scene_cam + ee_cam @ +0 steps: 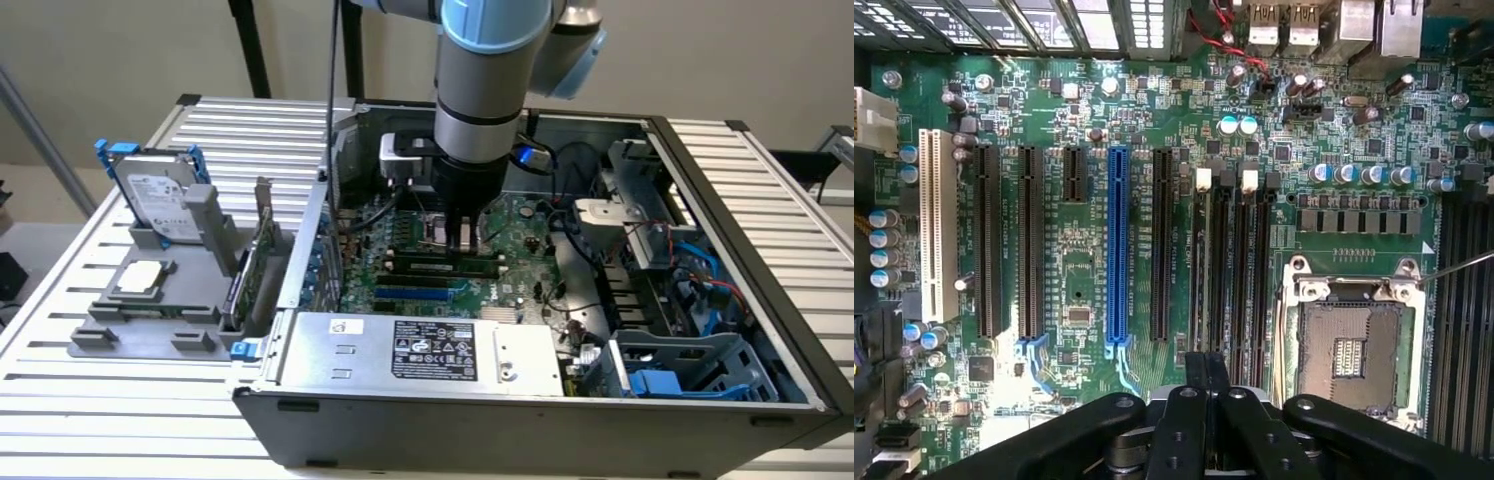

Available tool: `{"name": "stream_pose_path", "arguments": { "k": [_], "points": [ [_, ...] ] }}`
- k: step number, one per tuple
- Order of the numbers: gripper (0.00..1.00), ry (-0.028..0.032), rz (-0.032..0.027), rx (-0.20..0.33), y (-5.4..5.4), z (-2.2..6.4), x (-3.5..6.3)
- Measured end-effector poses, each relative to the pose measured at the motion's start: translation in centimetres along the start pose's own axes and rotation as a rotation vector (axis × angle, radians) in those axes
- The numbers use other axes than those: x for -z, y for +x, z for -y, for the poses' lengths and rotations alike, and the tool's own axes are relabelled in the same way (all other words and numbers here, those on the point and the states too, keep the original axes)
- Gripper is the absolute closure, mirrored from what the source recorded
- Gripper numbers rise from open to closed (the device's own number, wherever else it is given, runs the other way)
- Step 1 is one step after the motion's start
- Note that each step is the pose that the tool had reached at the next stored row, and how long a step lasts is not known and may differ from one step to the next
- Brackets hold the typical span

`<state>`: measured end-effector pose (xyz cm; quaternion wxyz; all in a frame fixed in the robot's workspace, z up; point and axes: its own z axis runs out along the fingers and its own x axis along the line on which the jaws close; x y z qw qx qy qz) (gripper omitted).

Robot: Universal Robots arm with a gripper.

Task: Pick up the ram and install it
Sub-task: 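Press down the ram until it locks into place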

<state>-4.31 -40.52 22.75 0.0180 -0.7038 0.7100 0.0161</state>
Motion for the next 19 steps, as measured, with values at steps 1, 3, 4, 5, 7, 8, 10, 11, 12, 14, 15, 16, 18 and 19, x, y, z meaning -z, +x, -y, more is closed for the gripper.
{"name": "stream_pose_path", "arguments": {
  "k": [1,3,4,5,7,8,10,11,12,14,15,16,18,19],
  "points": [
    [0.89,0.0,-0.0003,0.0,0.0,0.0,-0.05],
    [0.89,0.0,-0.0007,0.0,0.0,0.0,-0.09],
    [0.89,0.0,-0.0006,0.0,0.0,0.0,-0.09],
    [0.89,-0.0002,0.0008,0.0,0.0,0.0,0.0],
    [0.89,-0.0037,0.0013,0.0,0.0,0.01,0.55],
    [0.89,-0.0057,0.0004,0.0,0.0,0.0,0.93],
    [0.89,-0.0084,0.0005,-0.001,-0.1,0.0,1.65],
    [0.89,-0.0099,0.0006,-0.001,-0.1,0.01,2.02],
    [0.89,-0.0112,0.0004,-0.001,-0.1,0.01,2.28],
    [0.89,-0.0117,0.0007,-0.001,-0.1,0.01,2.34],
    [0.89,-0.0118,0.0007,-0.001,-0.1,0.01,2.34],
    [0.89,-0.0119,0.0005,-0.001,-0.1,0.01,2.35],
    [0.89,-0.0119,0.0005,-0.001,-0.1,0.01,2.35],
    [0.89,-0.0119,0.0006,-0.001,-0.1,0.01,2.35]
  ]
}}
